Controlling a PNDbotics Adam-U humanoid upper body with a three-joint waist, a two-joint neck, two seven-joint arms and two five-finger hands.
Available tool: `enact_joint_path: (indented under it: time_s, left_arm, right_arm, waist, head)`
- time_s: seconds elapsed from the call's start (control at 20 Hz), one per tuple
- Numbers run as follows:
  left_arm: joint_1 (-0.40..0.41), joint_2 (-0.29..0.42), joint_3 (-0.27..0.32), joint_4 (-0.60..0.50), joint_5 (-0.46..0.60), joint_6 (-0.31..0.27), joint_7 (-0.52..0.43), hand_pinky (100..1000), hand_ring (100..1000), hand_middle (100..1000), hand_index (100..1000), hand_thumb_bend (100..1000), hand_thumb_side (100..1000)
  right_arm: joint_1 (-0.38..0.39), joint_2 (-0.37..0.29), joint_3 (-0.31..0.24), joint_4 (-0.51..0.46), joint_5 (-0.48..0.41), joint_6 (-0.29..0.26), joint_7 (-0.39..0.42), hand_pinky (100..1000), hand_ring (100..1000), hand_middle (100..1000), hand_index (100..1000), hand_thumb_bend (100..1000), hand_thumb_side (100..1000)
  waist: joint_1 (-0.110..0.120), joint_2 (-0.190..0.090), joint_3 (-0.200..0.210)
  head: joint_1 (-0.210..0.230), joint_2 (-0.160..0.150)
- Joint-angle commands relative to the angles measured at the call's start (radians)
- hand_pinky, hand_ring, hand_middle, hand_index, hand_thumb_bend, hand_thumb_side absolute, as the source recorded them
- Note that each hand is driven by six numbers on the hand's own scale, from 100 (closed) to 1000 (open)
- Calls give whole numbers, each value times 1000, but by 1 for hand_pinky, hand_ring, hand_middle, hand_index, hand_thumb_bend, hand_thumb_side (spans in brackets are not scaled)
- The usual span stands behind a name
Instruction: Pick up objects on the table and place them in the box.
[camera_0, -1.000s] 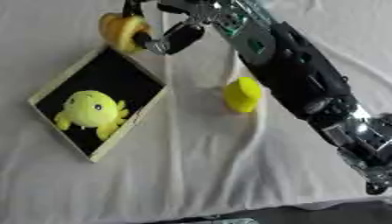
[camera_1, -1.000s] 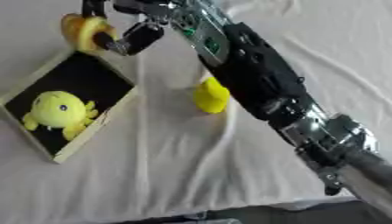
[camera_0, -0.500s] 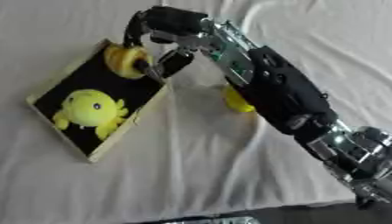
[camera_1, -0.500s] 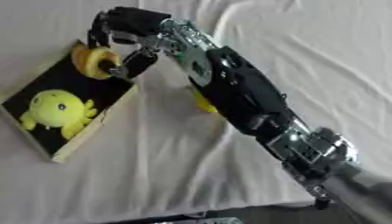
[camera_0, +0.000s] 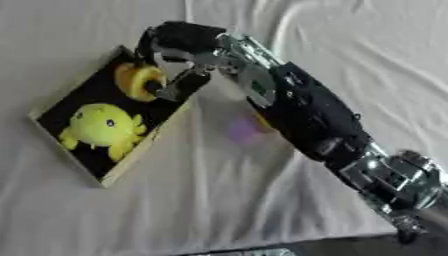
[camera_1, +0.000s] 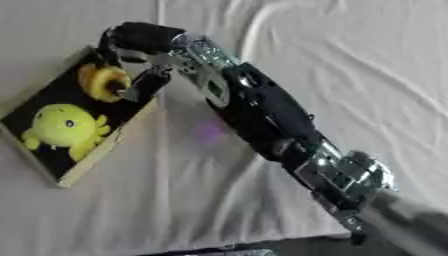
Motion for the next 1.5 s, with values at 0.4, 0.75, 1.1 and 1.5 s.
enact_joint_path:
  time_s: [0.4,0.75,1.1,1.5]
  left_arm:
    - [-13,12,0,-17,9,3,-7,743,753,723,894,100,295]
    - [-12,12,-3,-17,10,4,-9,743,753,723,893,100,292]
    - [-12,11,-6,-17,10,1,-11,744,754,723,893,100,283]
    - [28,39,7,-17,-4,-3,2,749,755,723,893,100,255]
  right_arm:
    - [-12,-10,7,-42,137,-63,69,986,983,859,943,100,310]
    - [-15,-26,-12,-107,74,-73,82,988,981,840,939,100,197]
    - [-30,-67,-46,-248,-146,15,135,993,971,805,920,100,128]
    - [40,-169,-104,-452,-412,151,222,1000,967,798,924,100,203]
  waist:
    - [5,-25,2]
    - [7,-30,-3]
    - [12,-40,-10]
    - [9,-82,-65]
  head:
    - [-9,0]
    - [-14,11]
    - [-10,13]
    - [41,28]
